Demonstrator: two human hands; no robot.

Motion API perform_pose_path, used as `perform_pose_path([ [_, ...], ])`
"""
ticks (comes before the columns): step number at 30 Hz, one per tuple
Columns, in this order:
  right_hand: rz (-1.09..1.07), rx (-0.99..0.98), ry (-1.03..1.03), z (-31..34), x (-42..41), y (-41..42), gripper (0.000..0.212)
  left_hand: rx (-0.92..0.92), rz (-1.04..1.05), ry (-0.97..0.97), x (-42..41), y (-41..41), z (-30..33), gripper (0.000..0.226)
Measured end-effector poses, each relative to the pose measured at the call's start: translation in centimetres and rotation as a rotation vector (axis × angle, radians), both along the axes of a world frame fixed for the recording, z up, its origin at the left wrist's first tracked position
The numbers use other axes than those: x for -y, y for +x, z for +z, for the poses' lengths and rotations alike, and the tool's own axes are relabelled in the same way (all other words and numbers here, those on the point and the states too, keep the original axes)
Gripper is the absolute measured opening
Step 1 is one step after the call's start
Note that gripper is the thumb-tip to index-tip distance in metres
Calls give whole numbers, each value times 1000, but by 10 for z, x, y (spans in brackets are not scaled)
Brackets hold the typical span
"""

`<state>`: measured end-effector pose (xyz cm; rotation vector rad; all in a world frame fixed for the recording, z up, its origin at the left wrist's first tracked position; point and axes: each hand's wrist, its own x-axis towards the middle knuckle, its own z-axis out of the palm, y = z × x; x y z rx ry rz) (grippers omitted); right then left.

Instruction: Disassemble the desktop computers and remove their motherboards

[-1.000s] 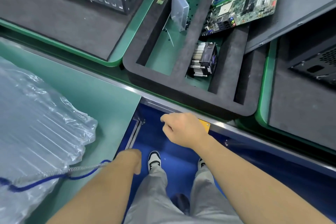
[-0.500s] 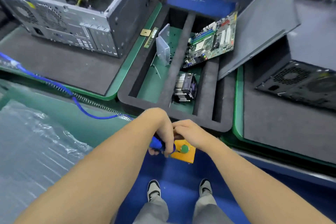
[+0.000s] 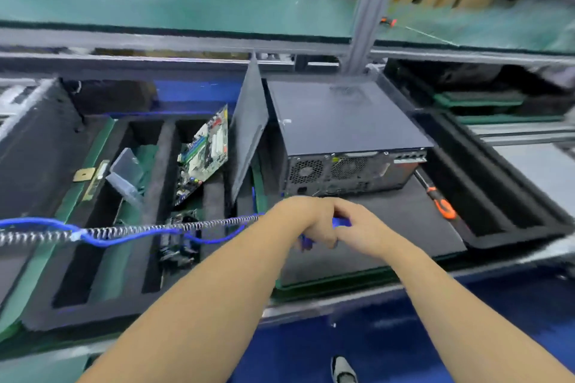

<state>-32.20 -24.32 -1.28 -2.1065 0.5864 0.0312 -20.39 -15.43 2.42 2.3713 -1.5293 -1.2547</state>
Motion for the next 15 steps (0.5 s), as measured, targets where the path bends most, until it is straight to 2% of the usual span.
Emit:
perform_pose_path([
  [3,94,-131,-284,-1,54,-9,68,-82,103,-125,44,-19,-23,14],
  [5,197,-164,-339,-7,87,-8,62,-147,210,-92,74,-27,-39,19],
  [7,275,-146,-361,-14,119,-7,53,-320,400,-14,99,-32,-55,24],
  [10,256,-91,-323,-27,160,-10,48,-613,739,3,128,-43,-68,10],
  [13,204,-11,-204,-41,188,-13,39,-728,929,-11,153,-53,-73,11],
  [15,222,36,-217,-47,198,-11,34,-818,1011,-9,162,-58,-73,18],
])
